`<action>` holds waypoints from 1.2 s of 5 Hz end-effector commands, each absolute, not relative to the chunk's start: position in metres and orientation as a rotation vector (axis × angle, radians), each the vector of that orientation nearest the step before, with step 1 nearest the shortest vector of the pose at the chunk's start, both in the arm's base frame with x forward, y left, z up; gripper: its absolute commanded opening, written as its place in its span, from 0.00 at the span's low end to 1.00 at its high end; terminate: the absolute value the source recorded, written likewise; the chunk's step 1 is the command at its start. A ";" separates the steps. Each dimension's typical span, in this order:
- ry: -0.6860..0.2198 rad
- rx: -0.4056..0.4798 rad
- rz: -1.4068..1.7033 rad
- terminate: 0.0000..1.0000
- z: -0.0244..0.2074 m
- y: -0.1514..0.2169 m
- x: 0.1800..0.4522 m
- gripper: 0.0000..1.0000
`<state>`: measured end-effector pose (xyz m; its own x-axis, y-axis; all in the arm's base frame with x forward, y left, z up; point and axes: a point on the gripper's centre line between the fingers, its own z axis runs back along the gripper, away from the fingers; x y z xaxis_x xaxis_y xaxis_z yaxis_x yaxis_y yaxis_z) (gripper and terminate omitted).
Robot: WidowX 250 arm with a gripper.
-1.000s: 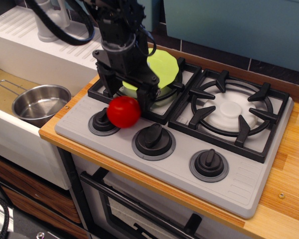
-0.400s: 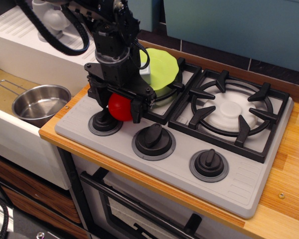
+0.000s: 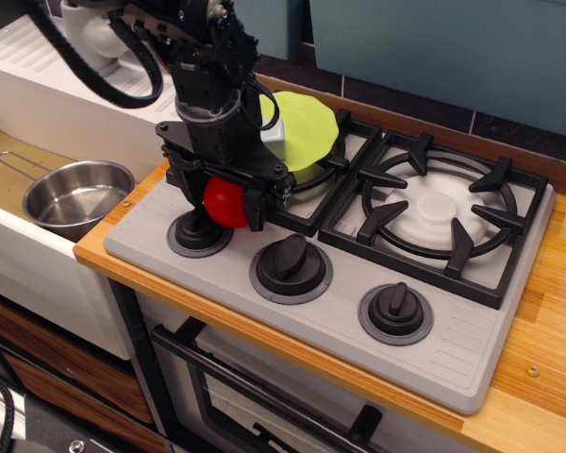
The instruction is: Put cube on plate and smalltomato in pot or pan in sink
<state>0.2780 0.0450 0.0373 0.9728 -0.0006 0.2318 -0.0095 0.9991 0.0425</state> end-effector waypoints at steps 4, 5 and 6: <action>-0.190 0.051 -0.029 0.00 0.105 0.052 0.270 0.00; -0.162 0.061 -0.047 0.00 0.119 0.059 0.267 0.00; -0.160 0.039 -0.094 0.00 0.119 0.080 0.268 0.00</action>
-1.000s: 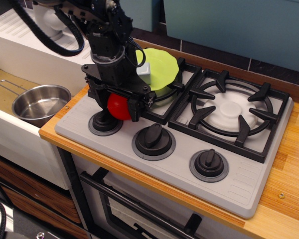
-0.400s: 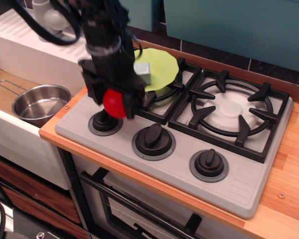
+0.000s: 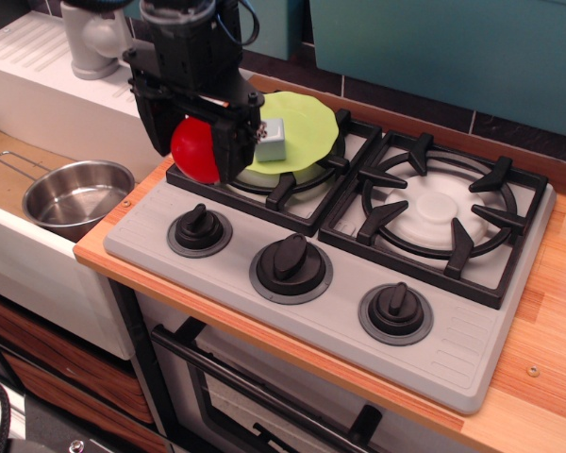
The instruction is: Put cube on plate and smalltomato in pot or pan in sink
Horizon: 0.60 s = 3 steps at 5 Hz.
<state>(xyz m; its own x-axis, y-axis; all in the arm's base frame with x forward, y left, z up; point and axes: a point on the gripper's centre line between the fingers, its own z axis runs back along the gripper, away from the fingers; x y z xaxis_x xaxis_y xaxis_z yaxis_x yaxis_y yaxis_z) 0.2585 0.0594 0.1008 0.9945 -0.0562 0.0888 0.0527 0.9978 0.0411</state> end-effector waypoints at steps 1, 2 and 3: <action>-0.159 0.022 -0.138 0.00 0.119 0.106 0.270 0.00; -0.178 0.019 -0.153 0.00 0.115 0.120 0.267 0.00; -0.227 0.017 -0.167 0.00 0.103 0.133 0.262 0.00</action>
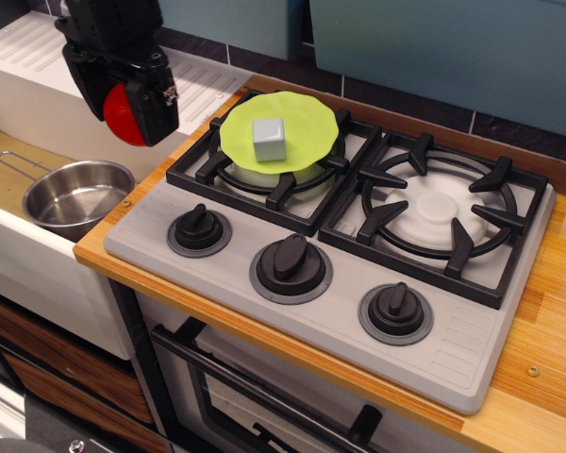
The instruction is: Put cube on plate and smalltomato in pot or pan in sink
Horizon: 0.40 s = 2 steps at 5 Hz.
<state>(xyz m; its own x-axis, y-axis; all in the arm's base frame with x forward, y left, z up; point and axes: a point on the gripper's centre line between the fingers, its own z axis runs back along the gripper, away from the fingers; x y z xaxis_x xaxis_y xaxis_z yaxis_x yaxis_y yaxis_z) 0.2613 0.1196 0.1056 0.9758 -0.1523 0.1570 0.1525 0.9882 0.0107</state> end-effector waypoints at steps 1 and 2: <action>-0.287 -0.013 -0.191 0.00 0.092 0.147 0.262 0.00; -0.319 -0.030 -0.218 0.00 0.085 0.162 0.262 0.00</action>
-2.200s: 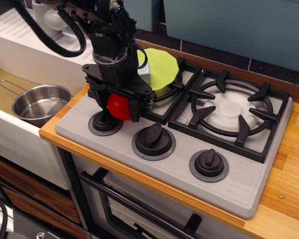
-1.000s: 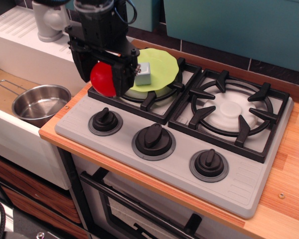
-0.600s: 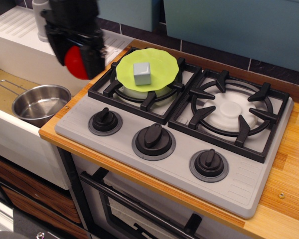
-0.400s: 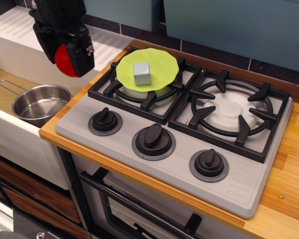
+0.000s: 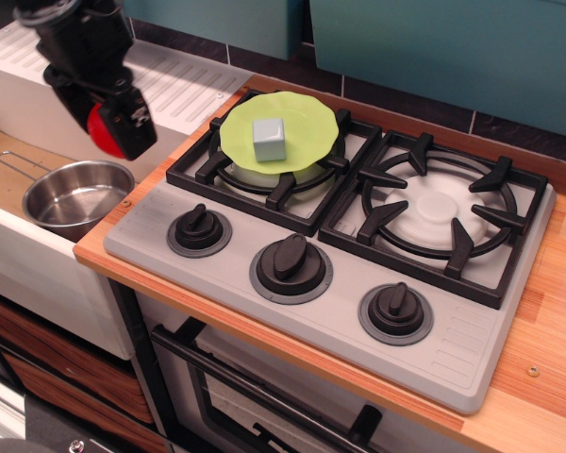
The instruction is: Put cube on plate and smalltomato in pot or pan in sink
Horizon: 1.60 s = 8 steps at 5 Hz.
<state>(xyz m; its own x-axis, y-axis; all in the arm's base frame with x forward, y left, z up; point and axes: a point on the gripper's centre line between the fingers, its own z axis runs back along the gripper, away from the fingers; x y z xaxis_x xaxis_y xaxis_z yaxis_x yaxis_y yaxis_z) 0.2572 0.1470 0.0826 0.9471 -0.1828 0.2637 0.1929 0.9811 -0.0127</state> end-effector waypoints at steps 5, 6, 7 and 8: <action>-0.463 -0.015 -0.324 0.00 0.050 0.228 0.276 0.00; -0.429 -0.018 -0.310 0.00 0.043 0.236 0.278 0.00; -0.397 -0.028 -0.284 0.00 0.032 0.237 0.279 0.00; -0.376 -0.023 -0.271 0.00 0.029 0.233 0.277 1.00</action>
<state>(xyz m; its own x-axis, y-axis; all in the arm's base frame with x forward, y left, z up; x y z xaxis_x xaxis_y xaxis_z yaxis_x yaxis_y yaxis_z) 0.2680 0.2312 0.0125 0.9074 -0.2417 0.3439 0.2639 0.9644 -0.0186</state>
